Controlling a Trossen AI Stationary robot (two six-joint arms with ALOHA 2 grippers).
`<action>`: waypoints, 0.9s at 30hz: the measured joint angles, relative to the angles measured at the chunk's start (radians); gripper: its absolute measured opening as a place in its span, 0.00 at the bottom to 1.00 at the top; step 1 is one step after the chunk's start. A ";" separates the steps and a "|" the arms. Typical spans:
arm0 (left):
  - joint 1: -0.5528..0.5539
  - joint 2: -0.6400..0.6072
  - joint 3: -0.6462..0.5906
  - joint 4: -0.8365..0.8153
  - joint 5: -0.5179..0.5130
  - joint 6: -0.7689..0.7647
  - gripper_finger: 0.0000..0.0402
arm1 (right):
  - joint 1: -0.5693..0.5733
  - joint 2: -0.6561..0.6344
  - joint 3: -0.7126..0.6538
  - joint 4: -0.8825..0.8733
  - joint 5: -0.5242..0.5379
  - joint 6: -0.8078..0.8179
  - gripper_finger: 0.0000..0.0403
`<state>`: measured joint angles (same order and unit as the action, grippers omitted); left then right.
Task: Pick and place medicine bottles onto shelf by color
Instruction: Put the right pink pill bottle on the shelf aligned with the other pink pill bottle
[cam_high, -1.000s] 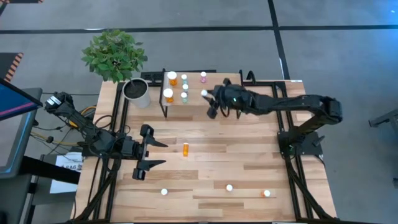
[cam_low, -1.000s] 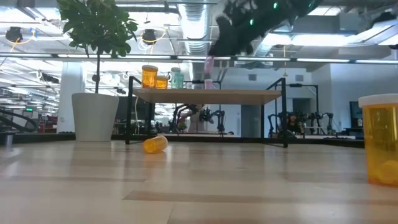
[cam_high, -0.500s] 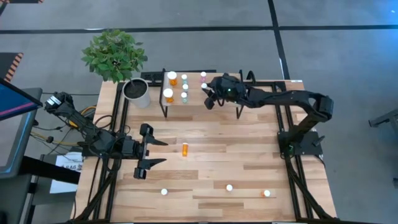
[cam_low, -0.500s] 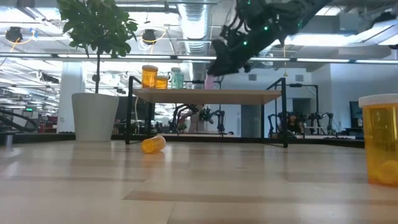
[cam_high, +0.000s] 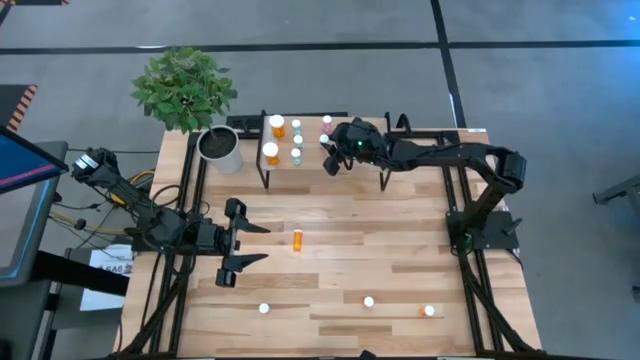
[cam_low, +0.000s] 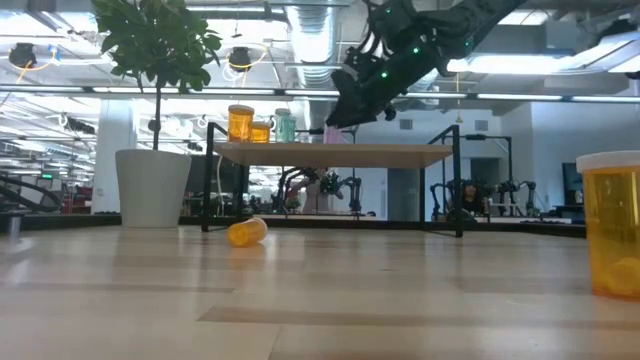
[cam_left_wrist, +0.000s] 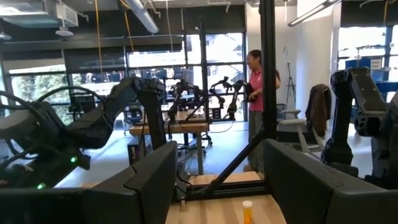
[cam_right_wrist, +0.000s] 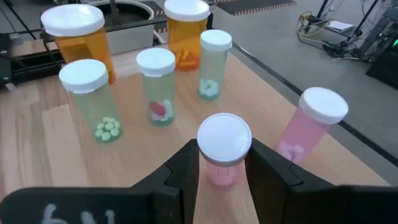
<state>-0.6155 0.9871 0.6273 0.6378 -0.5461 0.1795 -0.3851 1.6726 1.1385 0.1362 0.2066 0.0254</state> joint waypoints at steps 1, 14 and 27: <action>0.000 0.000 0.000 -0.003 -0.001 0.000 0.57 | -0.004 -0.005 0.000 -0.008 0.000 0.000 0.34; 0.000 0.000 0.000 -0.003 -0.004 0.000 0.57 | -0.011 -0.010 0.016 -0.070 0.003 0.000 0.34; 0.000 0.000 0.000 -0.003 -0.004 -0.003 0.57 | -0.011 -0.010 0.016 -0.081 0.004 0.001 0.39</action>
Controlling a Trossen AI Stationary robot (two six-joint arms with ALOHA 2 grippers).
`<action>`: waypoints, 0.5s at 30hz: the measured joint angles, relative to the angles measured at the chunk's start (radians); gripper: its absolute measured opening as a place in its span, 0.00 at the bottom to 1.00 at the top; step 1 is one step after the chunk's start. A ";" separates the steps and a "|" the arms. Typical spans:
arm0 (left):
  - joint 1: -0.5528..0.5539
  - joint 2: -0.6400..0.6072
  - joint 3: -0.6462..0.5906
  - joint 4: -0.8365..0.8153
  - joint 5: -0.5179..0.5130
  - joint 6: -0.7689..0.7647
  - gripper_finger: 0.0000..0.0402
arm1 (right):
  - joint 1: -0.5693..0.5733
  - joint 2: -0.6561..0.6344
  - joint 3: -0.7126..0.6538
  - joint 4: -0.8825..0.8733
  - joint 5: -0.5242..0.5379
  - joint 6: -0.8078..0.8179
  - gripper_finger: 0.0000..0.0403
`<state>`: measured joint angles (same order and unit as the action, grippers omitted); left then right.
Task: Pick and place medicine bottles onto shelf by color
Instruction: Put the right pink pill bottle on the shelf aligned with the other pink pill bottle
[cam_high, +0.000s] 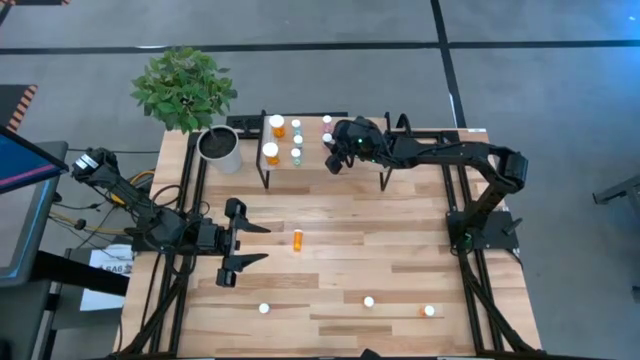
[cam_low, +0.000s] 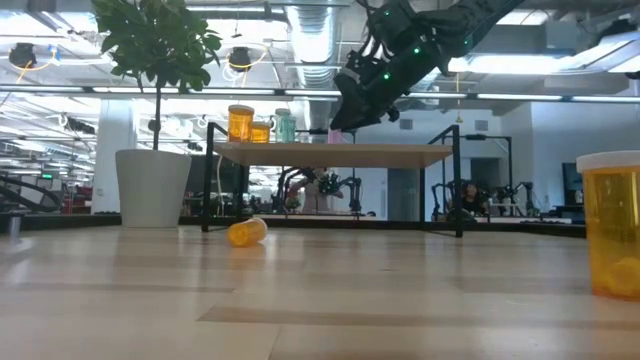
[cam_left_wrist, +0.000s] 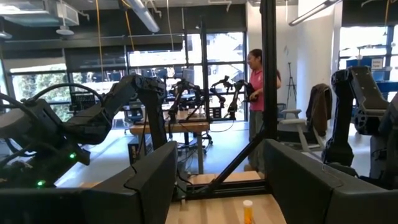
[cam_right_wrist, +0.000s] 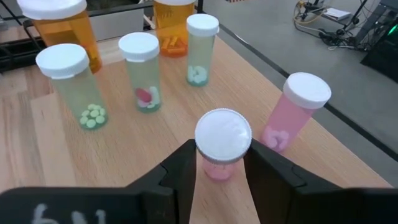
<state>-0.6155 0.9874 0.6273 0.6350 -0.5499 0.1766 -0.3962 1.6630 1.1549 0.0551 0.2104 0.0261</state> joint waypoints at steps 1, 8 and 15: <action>0.000 0.000 0.000 0.000 0.000 -0.002 0.57 | 0.000 0.000 0.000 0.000 0.000 0.000 0.39; 0.000 0.000 0.000 0.000 0.000 -0.002 0.57 | 0.000 0.000 0.000 0.002 0.000 0.000 0.45; 0.000 0.000 0.000 0.000 0.000 -0.001 0.57 | -0.001 -0.017 -0.001 -0.006 0.000 0.003 0.54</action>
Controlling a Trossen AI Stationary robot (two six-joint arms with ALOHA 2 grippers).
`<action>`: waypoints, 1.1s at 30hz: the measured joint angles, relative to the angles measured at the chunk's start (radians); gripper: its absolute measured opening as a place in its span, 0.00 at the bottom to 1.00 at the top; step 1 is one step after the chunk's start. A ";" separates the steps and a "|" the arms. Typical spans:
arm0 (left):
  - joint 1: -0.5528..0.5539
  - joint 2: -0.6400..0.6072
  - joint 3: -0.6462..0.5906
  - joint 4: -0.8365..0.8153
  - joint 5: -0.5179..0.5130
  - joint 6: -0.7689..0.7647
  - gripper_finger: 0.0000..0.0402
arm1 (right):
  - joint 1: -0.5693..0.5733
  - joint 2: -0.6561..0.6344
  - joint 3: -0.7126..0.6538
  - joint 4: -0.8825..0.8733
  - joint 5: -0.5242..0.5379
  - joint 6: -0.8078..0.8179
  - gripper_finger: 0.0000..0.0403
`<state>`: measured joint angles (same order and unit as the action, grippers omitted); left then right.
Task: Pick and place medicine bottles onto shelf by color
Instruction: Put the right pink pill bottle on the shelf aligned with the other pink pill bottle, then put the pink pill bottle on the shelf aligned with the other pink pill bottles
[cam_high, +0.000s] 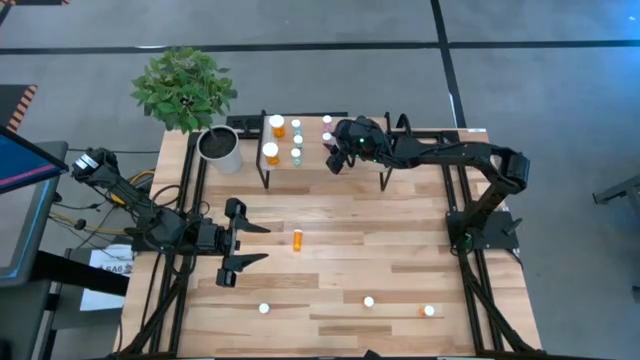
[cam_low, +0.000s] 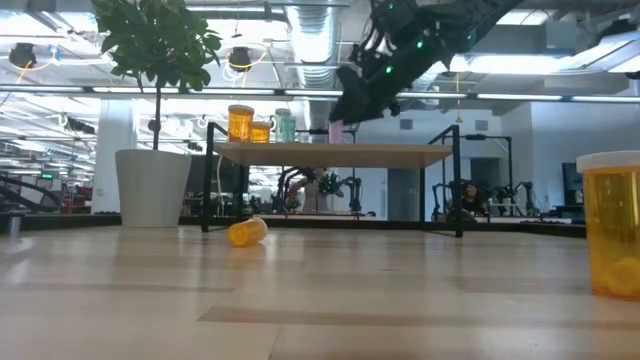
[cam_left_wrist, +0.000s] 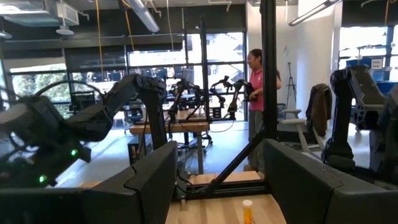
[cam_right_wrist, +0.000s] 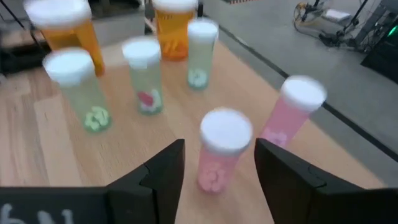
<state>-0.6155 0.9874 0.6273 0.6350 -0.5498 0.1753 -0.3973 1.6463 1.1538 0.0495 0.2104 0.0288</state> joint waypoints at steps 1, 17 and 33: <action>0.000 0.000 0.000 0.000 0.000 0.000 0.57 | 0.000 -0.011 0.000 0.005 0.000 0.000 0.55; -0.001 0.000 0.000 -0.049 -0.008 -0.050 0.57 | 0.185 -0.294 0.001 -0.299 -0.101 0.094 0.56; -0.074 0.220 0.210 -0.783 0.115 -0.415 0.57 | 0.651 -0.326 0.001 -0.450 0.187 0.207 0.55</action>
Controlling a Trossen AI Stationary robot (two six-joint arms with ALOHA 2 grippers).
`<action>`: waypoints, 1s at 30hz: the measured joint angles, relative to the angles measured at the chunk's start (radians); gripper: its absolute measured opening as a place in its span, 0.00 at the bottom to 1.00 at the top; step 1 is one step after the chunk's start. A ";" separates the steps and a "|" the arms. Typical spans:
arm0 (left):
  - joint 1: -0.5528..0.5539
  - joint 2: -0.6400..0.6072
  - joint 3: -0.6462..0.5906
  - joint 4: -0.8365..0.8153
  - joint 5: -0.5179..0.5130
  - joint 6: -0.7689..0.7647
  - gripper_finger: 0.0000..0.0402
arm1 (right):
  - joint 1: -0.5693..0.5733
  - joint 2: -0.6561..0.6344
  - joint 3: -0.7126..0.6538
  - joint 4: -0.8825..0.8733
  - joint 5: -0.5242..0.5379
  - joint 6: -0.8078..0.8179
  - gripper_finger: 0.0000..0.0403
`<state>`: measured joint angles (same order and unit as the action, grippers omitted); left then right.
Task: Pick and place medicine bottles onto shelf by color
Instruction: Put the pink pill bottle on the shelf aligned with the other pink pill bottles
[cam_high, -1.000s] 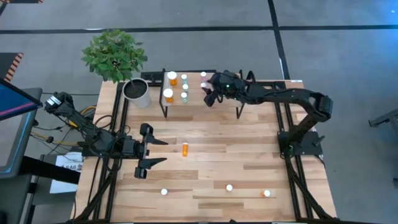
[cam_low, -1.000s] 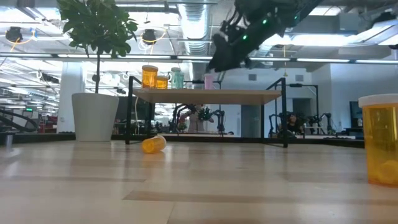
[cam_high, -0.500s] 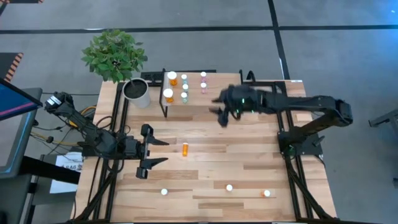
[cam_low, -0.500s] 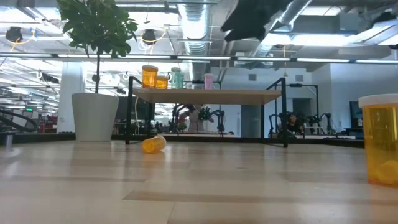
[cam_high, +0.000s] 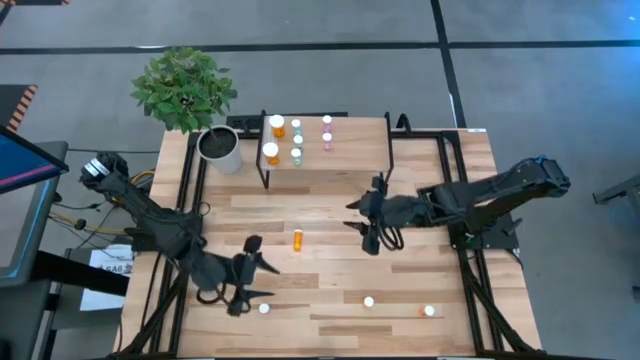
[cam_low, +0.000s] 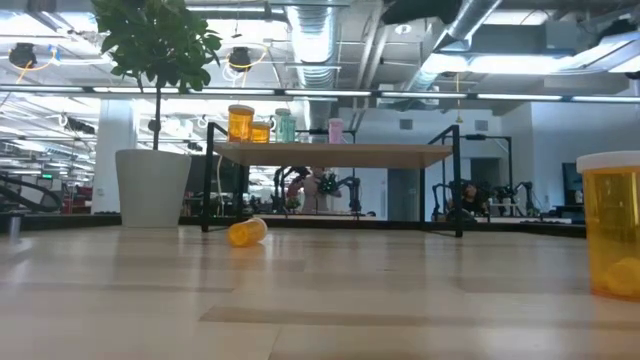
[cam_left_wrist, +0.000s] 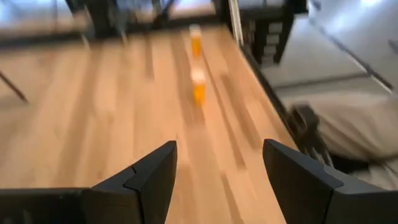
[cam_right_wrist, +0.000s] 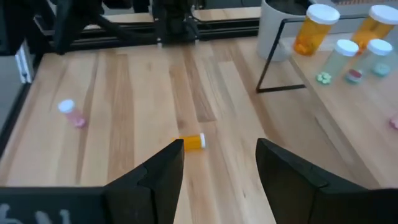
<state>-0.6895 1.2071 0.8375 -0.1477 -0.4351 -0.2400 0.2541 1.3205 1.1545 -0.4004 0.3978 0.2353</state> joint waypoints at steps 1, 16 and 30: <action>-0.012 0.009 0.001 -0.032 0.004 -0.043 0.57 | 0.012 0.000 0.000 -0.006 0.019 0.002 0.55; -0.193 0.289 -0.019 -0.181 0.021 -0.315 0.61 | 0.038 0.009 0.000 -0.014 0.050 0.029 0.55; -0.184 0.497 0.025 -0.111 0.005 -0.406 0.69 | 0.038 0.009 0.000 -0.013 0.050 0.029 0.55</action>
<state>-0.8731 1.7038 0.8623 -0.2584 -0.4298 -0.6463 0.2920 1.3293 1.1542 -0.4129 0.4476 0.2642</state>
